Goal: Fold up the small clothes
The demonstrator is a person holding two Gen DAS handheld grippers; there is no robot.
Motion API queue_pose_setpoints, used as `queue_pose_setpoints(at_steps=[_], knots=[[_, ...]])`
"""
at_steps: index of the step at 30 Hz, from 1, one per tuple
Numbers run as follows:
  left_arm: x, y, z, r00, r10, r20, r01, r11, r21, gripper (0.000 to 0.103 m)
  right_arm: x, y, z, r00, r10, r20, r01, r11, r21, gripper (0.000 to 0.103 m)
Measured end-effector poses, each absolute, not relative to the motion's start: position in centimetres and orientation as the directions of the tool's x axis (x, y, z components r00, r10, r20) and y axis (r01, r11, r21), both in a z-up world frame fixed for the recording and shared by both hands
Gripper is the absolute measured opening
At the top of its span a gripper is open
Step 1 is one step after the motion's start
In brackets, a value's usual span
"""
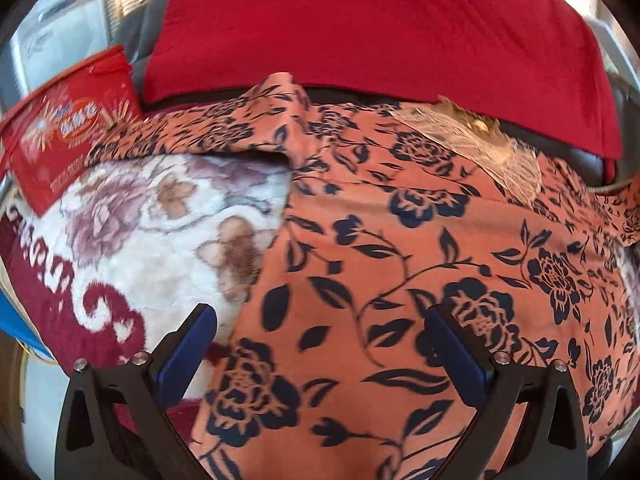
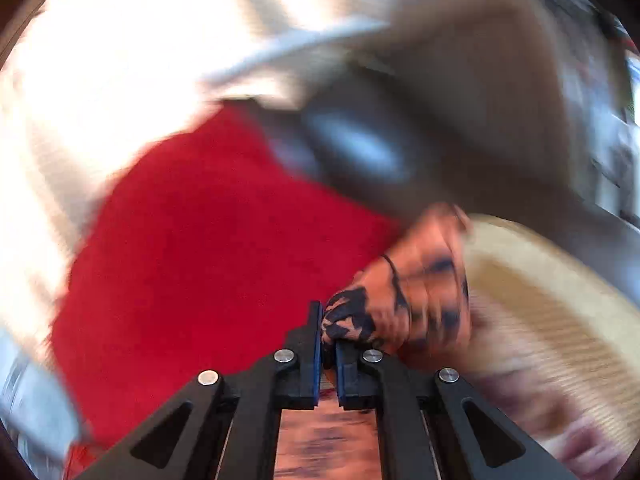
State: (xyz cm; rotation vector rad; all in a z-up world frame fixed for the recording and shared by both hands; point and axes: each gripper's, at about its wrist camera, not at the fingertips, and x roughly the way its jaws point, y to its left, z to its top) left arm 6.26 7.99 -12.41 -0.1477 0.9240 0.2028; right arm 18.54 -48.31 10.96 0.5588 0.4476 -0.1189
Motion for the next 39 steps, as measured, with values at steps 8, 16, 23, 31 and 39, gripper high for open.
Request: queue_pose_setpoints(at_steps=[8,16,23,31,39], knots=[[2.6,12.6,-11.4,0.630,0.090,-0.771,-0.307,0.941,-0.141,0.103,23.5,-19.1,11.6,0.829,0.428,-0.360,-0.217,0.839,0.500,0.024],[1.6,15.7,-10.5,0.654,-0.033,-0.756,-0.299,0.907,-0.298,0.103,23.3,-11.1,-1.7,0.579,0.465,-0.670,-0.075,0.848,0.524,0.094],[9.4,12.9,-8.2,0.673,-0.355,-0.649,-0.110,0.819,-0.563,0.103,9.8,-17.9,-7.3,0.649,0.372,-0.664,-0.098,0.906,0.412,0.094],[25.1,9.3,-11.9,0.560,-0.476,-0.678,-0.202,0.715,-0.669,0.102,4.8,-18.9,-14.2,0.701,0.343,-0.626,-0.153,0.929,0.337,0.096],[29.0,8.3,-16.2,0.488,-0.390,-0.781,-0.344,0.737,-0.582,0.007,4.1,-20.9,-15.1,0.713,0.409,-0.570,-0.181,0.892,0.415,0.096]])
